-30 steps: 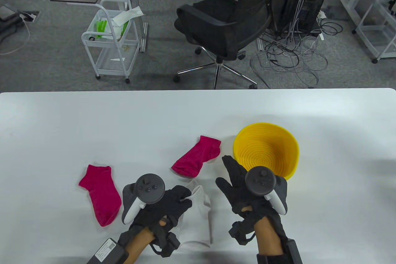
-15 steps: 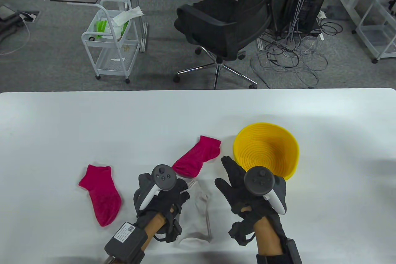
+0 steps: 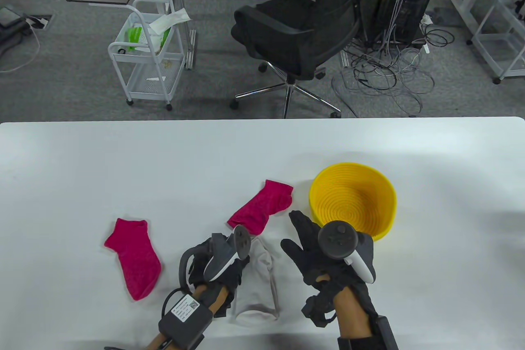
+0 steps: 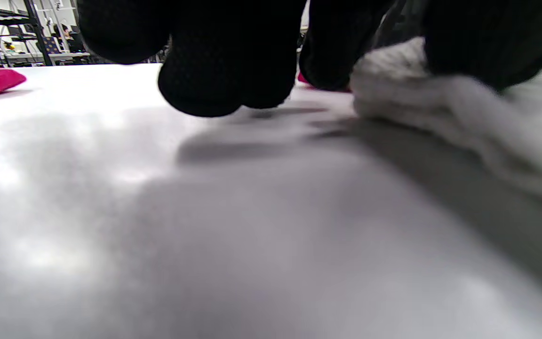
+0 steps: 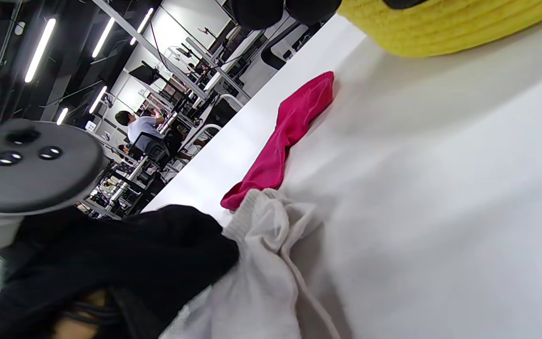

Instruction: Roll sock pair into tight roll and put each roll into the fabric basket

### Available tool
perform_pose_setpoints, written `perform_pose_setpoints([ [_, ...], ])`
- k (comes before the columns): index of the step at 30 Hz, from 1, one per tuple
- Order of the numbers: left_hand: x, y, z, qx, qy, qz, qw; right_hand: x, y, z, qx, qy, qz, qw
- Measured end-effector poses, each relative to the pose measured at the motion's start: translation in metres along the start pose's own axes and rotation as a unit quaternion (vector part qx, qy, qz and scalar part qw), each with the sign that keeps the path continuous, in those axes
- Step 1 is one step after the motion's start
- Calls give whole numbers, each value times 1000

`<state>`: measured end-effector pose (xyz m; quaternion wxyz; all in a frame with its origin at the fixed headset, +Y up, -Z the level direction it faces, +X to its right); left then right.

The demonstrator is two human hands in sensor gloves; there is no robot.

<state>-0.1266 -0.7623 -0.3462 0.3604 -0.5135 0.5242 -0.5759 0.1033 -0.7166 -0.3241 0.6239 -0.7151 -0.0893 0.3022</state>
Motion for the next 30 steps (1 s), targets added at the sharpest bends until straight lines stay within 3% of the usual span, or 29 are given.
perform_pose_setpoints([
  [4,-19,-9,-22,19,-109,-4,994,-3,0,3,4,-9,3,1000],
  [8,-33,-24,-37,101,-244,-26,964,-8,-5,17,25,-18,8,999],
  [14,-43,-52,-52,182,-302,-24,935,-11,-12,31,38,-47,5,998],
  [17,-41,-65,-52,235,-327,-24,915,-15,-21,33,24,-126,14,992],
  [21,-32,-75,-41,277,-291,-53,914,-26,-36,37,45,-203,32,978],
  [25,-16,-87,-16,311,-218,-69,923,-60,-53,30,60,-253,95,961],
  [30,3,-93,11,330,-125,-72,933,-90,-58,24,73,-305,137,940],
])
Point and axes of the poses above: the tracker on the back of each hand, its own z axis roughly to the thumb side, its own y axis roughly from the wrist to the fingertips, x = y × z, the point moved 5 cm from there along y, roughly from the wrist to the fingertips, and after that the axes turned 13 degrees about y, right-handed, at the moved point
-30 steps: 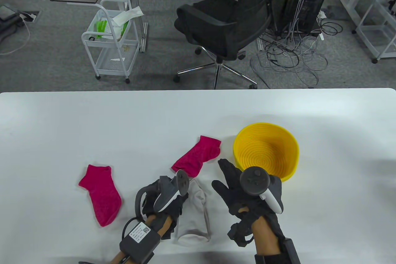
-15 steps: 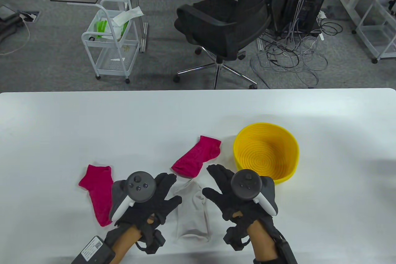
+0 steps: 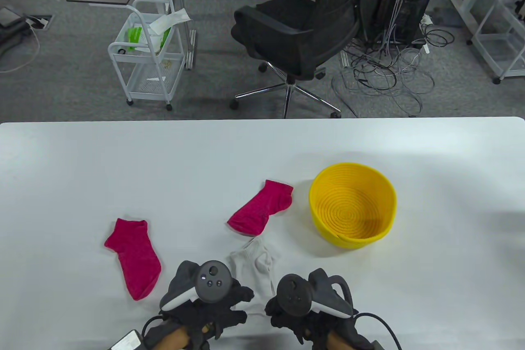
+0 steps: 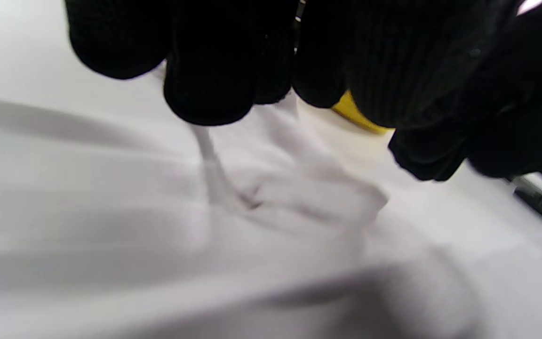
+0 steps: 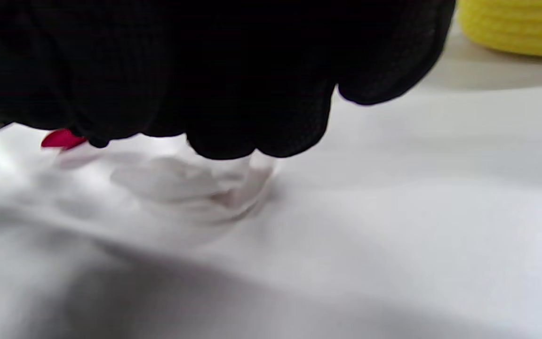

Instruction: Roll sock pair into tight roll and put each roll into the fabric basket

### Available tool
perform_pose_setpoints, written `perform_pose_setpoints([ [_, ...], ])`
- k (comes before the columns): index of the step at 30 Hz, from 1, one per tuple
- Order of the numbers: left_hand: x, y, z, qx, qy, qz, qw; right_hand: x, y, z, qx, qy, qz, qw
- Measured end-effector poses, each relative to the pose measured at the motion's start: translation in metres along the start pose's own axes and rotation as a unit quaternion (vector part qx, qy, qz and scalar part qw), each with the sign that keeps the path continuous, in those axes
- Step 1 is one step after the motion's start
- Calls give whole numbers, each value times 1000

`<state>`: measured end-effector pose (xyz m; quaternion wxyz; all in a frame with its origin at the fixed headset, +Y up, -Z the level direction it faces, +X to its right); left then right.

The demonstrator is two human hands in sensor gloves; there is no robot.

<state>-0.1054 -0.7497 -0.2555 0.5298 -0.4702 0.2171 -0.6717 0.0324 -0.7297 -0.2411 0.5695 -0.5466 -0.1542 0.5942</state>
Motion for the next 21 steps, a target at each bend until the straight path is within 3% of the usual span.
perform_pose_setpoints([
  [11,22,20,2,-5,35,11,999,-25,15,-3,-13,-59,-3,998],
  [21,19,22,1,-10,30,38,999,-35,23,1,-28,-87,-38,995],
])
Point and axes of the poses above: the tracker on the back of each hand, its own z axis roughly to the thumb side, its own y axis roughly from the wrist to the fingertips, x = y × z, the point moved 5 cm from there along y, roughly from the wrist to the fingertips, and after that the axes turned 13 degrees about y, right-handed, at the moved point
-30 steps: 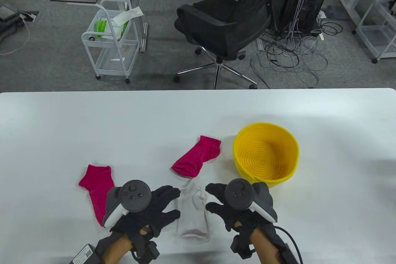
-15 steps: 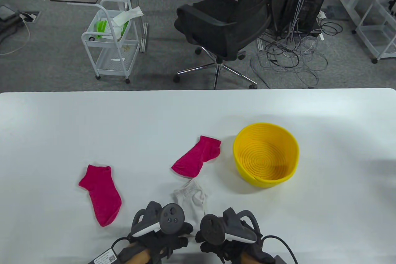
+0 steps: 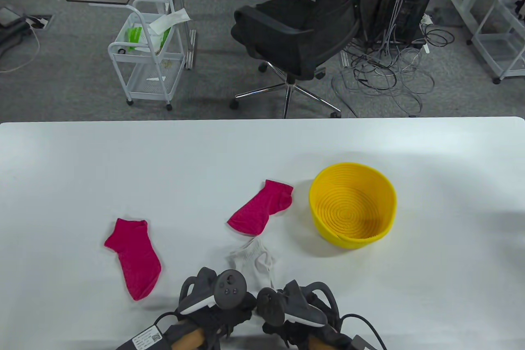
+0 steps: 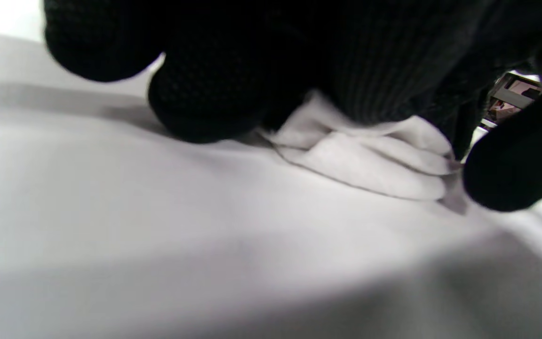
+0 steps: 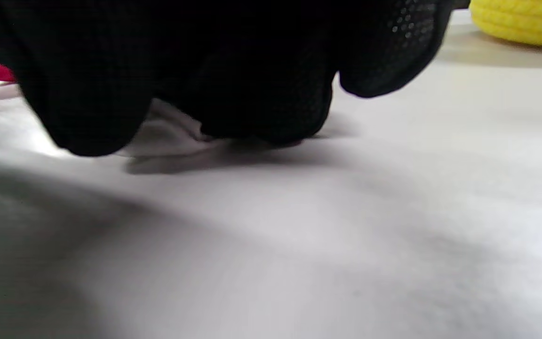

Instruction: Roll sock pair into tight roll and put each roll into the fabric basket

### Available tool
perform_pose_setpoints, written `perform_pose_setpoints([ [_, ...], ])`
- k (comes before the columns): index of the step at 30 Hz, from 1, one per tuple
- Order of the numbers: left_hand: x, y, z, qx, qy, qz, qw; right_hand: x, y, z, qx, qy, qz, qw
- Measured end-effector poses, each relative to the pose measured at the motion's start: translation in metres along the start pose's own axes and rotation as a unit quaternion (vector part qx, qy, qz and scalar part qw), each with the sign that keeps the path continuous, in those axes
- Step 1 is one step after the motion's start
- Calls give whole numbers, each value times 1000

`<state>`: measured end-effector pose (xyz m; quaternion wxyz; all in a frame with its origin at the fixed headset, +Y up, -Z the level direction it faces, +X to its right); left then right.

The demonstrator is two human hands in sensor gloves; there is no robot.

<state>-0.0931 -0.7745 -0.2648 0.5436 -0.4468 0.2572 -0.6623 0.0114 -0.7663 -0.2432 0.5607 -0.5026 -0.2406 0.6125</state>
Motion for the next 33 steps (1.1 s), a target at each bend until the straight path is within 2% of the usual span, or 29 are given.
perform_pose_setpoints([
  [6,5,0,-3,9,-39,-32,999,2,2,1,-9,5,-24,1000],
  [11,7,1,-3,15,-42,-52,998,2,6,-7,-36,44,-8,998],
  [16,7,0,-1,4,-17,-36,999,2,9,-13,-50,73,3,996],
  [22,5,1,-3,-3,-25,-15,1000,4,10,-19,-61,95,12,994],
  [25,5,1,-3,-6,-25,-17,1000,8,6,-16,-47,84,29,995],
  [28,5,2,-4,-9,-32,-20,999,32,-3,-9,-20,61,-45,997],
  [29,6,3,-5,-10,-36,-20,999,35,-5,-6,-12,64,-52,996],
  [33,7,4,-7,-14,-48,-24,998,23,-6,3,0,50,-15,999],
])
Point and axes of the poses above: the tracker on the back of each hand, its own z axis roughly to the thumb side, its own y axis roughly from the wrist to the fingertips, x = y × z, the point moved 5 cm from there along y, roughly from the wrist to the fingertips, and after that the axes turned 13 degrees about y, right-handed, at the moved point
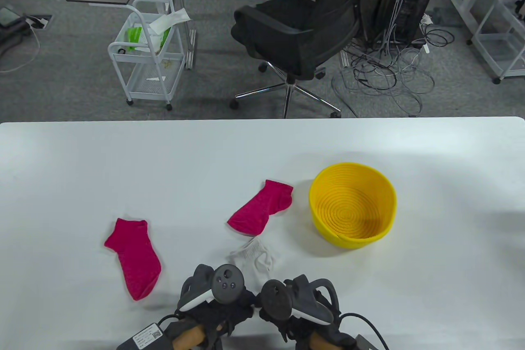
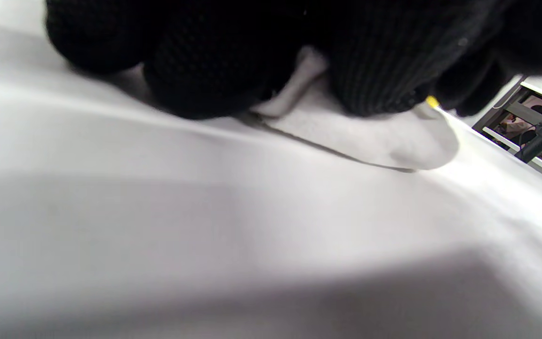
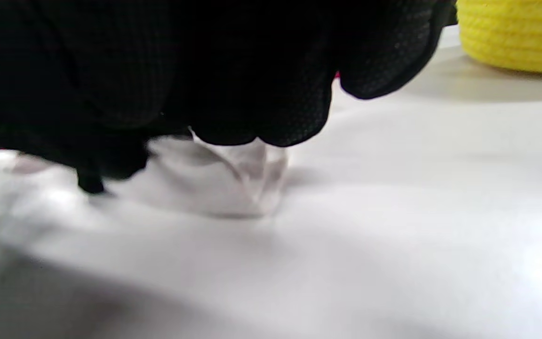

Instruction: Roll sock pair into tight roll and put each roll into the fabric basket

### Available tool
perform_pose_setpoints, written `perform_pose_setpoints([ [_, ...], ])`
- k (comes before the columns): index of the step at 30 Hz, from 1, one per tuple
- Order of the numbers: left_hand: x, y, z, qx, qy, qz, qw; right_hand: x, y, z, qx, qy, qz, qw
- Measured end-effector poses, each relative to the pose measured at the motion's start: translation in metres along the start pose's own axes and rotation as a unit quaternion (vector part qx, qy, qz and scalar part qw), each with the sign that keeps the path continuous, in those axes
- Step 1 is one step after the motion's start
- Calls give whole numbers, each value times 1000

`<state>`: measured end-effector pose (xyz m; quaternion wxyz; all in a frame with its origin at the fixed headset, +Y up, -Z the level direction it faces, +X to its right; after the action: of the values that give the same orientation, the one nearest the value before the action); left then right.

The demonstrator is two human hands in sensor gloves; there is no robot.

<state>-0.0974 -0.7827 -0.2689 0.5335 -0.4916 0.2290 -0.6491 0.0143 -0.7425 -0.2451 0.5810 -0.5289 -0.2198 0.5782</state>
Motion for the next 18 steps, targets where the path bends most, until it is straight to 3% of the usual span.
perform_pose_setpoints([
  [3,0,0,0,0,0,1,1000,-11,3,-2,-6,-17,20,1000],
  [18,0,-2,-11,-13,-48,-19,999,-18,12,-14,-44,14,-16,999],
])
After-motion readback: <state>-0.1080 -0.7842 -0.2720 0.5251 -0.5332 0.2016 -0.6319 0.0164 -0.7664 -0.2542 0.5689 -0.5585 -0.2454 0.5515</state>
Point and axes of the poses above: the tracker on the back of each hand, its own z axis roughly to the thumb side, its own y axis roughly from the wrist to the fingertips, x = y × z, the point moved 5 cm from there along y, roughly from the wrist to the fingertips, and after that the axes turned 13 degrees about y, right-handed, at the moved point
